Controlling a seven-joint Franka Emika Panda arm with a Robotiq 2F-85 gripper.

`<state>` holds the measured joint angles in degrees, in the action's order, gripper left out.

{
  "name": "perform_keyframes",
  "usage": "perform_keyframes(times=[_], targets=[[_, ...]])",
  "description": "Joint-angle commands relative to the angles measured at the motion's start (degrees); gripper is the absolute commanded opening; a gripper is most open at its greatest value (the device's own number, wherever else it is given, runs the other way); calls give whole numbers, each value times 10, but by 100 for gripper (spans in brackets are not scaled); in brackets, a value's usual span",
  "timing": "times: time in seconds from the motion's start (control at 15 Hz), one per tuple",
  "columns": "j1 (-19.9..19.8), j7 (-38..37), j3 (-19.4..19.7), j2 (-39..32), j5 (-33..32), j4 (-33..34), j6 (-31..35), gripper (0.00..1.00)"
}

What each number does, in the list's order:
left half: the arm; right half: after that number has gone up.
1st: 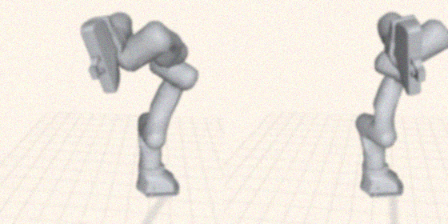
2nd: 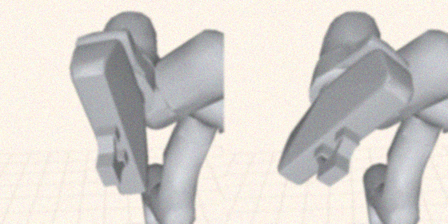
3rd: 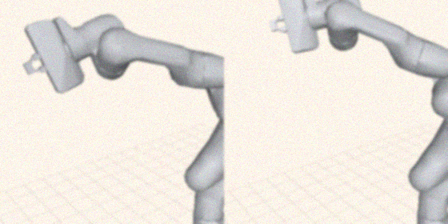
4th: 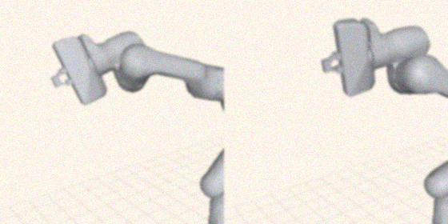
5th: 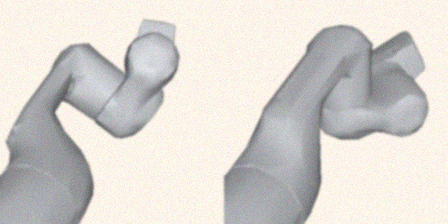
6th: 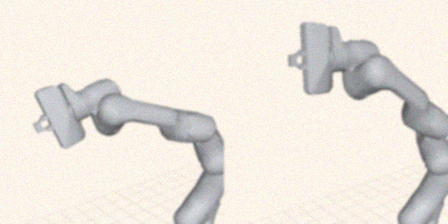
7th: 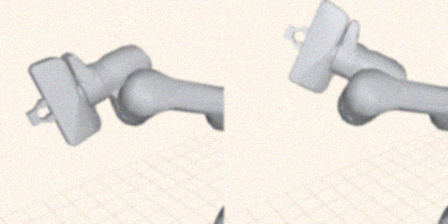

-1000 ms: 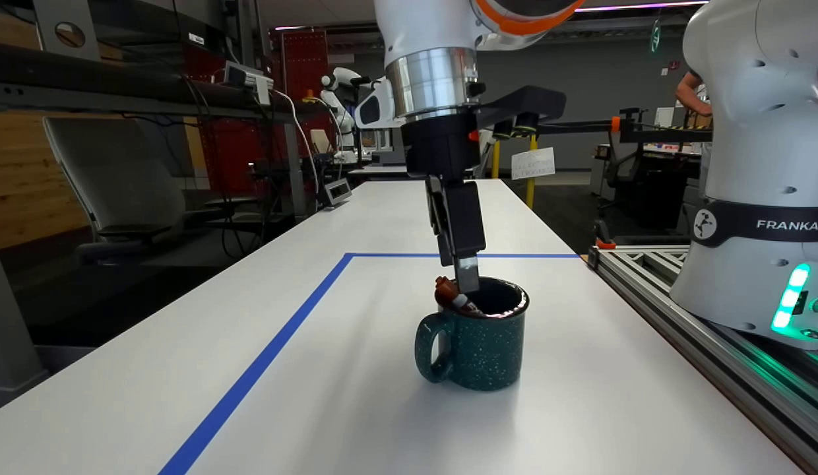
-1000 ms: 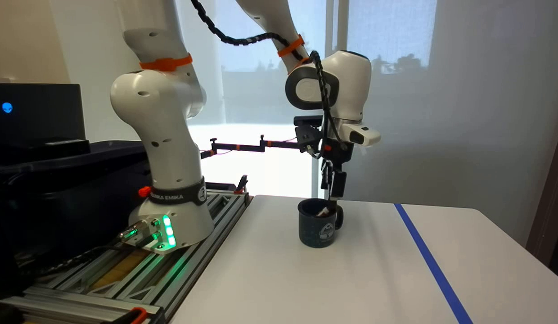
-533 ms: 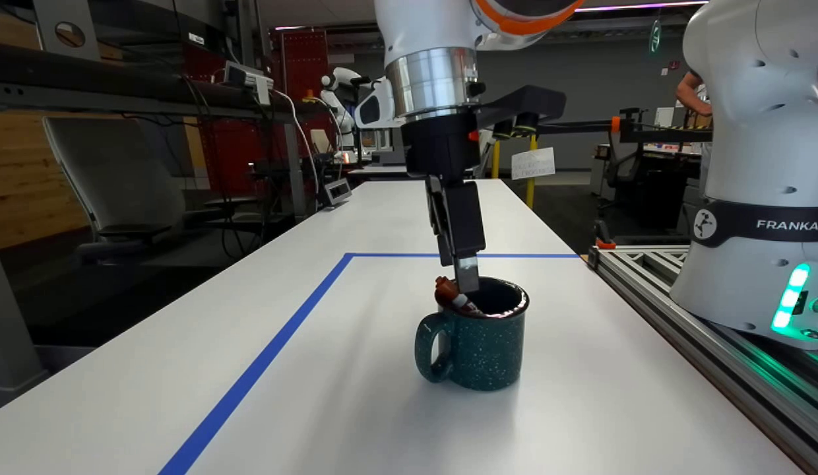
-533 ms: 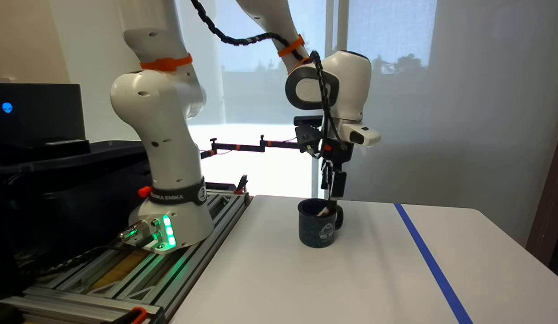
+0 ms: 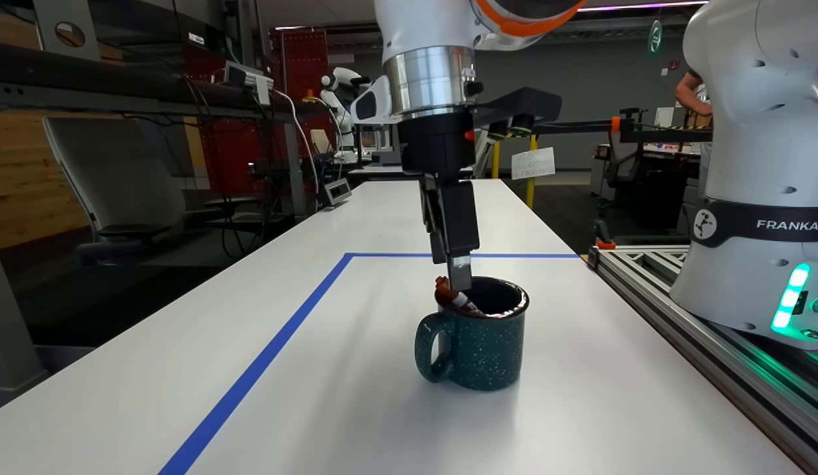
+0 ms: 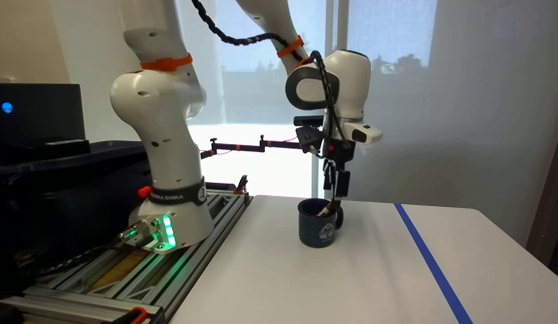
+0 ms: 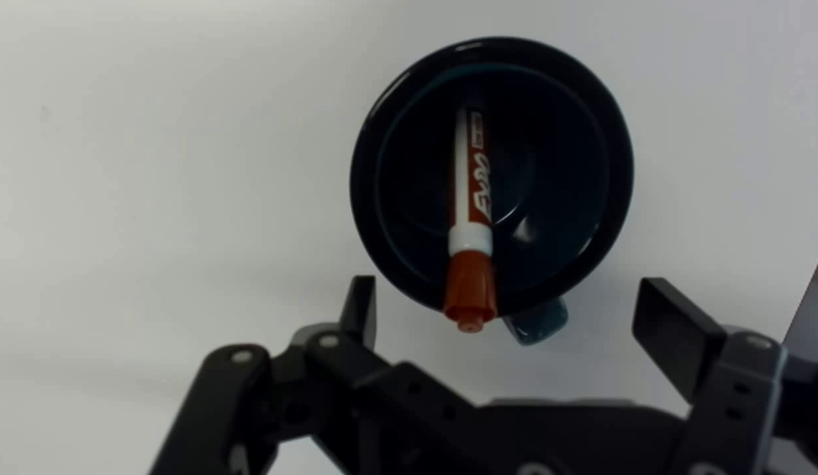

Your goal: Put the red marker on the table.

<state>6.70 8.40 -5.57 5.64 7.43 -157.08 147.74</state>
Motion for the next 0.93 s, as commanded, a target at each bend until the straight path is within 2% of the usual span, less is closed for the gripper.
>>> perform_keyframes(times=[0.0, 0.13, 0.27, 0.33, 0.4, 0.47, 0.6, 0.87], targets=[[-4, -7, 1, -5, -36, -1, 20, 100], [-6, -12, 1, -10, -52, -1, 26, 100], [-7, -16, 1, -15, -66, -1, 31, 93], [-7, -18, 1, -17, -69, -1, 32, 82], [-7, -18, 1, -19, -71, -1, 33, 79], [-7, -18, 1, -20, -73, -1, 34, 68], [-7, -18, 1, -22, -74, -1, 38, 63], [-6, -18, 1, -25, -74, -1, 41, 70]])
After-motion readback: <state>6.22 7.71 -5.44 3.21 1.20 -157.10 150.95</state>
